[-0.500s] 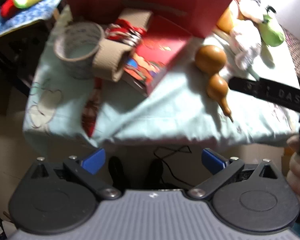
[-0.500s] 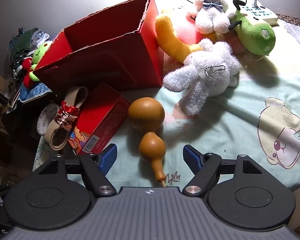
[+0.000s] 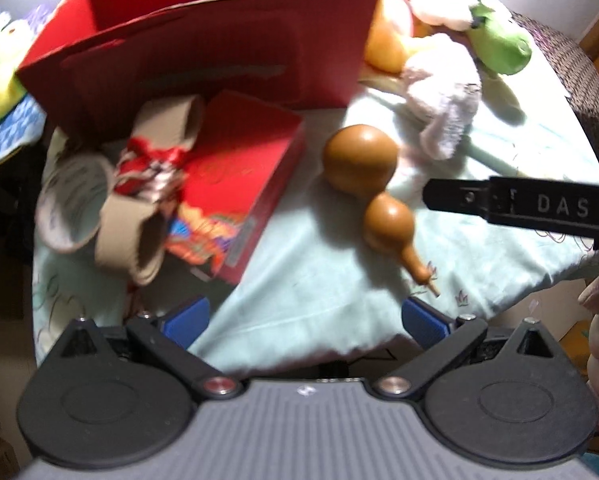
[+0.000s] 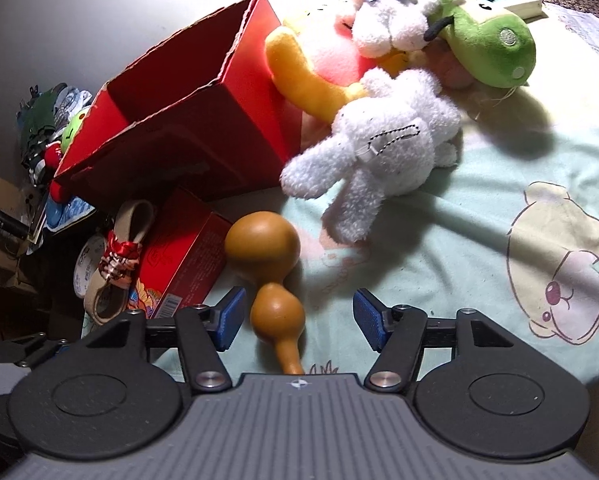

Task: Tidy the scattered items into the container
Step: 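Move the open right gripper toward the brown gourd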

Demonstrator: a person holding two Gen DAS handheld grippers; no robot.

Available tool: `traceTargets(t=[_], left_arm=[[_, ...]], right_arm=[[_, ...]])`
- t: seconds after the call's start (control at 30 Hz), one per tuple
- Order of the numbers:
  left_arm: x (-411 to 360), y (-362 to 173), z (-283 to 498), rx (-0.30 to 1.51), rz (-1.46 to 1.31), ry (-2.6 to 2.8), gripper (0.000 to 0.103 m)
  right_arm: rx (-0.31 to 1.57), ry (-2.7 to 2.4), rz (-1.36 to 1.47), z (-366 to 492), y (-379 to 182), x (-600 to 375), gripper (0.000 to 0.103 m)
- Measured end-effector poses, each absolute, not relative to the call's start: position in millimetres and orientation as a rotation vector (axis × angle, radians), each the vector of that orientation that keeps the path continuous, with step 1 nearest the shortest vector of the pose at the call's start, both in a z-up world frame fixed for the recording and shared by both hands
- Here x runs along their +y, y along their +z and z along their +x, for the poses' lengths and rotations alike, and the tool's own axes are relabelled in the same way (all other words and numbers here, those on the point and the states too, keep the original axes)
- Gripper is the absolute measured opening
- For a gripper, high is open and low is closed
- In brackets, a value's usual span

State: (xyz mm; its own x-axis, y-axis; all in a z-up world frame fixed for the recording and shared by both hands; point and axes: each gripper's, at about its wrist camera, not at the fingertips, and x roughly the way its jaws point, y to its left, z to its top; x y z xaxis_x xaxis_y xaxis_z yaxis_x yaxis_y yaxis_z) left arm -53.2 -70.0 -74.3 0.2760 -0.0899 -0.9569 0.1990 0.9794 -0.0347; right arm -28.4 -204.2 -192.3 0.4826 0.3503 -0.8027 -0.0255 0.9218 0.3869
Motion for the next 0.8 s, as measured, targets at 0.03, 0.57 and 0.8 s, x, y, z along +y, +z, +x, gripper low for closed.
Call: traceTargets(t=[0.03,0.57,0.8], left_arm=[[-73.8,-75.6,-52.2,1.27,0.114,-0.198,0.102],[-93.0,-102.0,-33.2,1.264,0.128,-0.231,0.099],[-91.9,-108.5,-32.7,1.261,0.089,-0.282,0.097]], right_arm=[[1.044,0.238,0.348,-27.5,-192.5,-204.8,0.062],[1.096,0.289,0.385,-13.0,-207.8,-203.2,0.051],[1.089,0.303,0.392,-15.8,-205.5,-206.2,0.045]])
